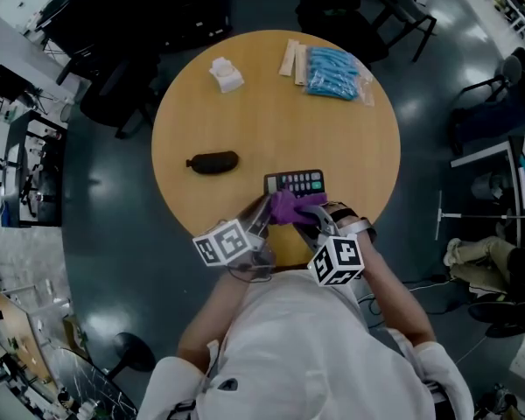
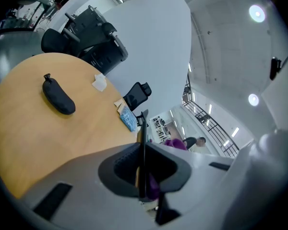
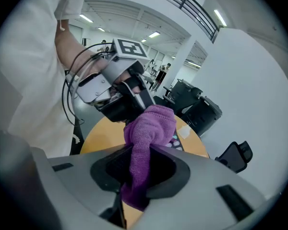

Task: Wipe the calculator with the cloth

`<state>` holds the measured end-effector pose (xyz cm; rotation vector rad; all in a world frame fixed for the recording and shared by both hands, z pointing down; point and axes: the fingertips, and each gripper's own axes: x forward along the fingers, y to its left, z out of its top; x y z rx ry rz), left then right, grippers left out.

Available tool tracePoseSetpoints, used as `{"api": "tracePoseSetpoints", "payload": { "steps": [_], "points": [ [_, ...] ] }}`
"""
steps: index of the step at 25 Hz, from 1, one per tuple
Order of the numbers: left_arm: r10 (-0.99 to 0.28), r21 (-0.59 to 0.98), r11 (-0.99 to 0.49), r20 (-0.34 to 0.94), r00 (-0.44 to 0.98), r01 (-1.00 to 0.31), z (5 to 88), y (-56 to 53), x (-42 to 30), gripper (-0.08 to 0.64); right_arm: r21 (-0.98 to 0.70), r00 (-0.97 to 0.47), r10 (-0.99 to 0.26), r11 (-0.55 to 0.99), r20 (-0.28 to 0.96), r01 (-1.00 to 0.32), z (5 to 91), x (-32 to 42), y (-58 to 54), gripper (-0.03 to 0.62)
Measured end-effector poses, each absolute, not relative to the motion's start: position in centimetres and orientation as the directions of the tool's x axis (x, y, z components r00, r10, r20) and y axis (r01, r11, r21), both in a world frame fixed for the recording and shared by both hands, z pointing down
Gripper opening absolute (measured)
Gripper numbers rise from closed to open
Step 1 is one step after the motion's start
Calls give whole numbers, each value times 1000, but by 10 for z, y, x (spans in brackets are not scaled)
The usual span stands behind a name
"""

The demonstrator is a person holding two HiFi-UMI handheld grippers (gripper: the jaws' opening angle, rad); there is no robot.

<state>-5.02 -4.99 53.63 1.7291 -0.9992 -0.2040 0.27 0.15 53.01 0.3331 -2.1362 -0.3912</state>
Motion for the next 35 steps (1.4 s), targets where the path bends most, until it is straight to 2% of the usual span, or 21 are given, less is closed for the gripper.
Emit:
{"api": "tracePoseSetpoints", "payload": {
  "steps": [5,7,9,13,16,21,35],
  "points": [
    [-715,844,-68,331,616,-532,538,-53,-57,43,360,-539,-313,933,782,-21,544,8,33,87],
    [-716,827,-76,343,607,-557,541,-53,-60,43,352,-559,-314,935,767,-43,538,13,35,87],
    [-711,799,-96,362,603,-594,544,-51,-62,43,360,-591,-352,927,726,-110,518,19,24,87],
    [-689,777,-150,362,628,-612,540,-48,-58,43,448,-589,-504,858,632,-253,471,31,-32,87],
    [-671,787,-180,341,659,-590,534,-43,-51,43,492,-543,-551,829,634,-266,474,36,-65,87],
    [-677,814,-175,309,668,-554,526,-40,-52,43,455,-521,-515,855,681,-250,503,36,-67,87],
    [-670,843,-107,330,665,-527,548,-38,-63,43,360,-537,-418,908,733,-214,537,32,0,87]
  ]
}}
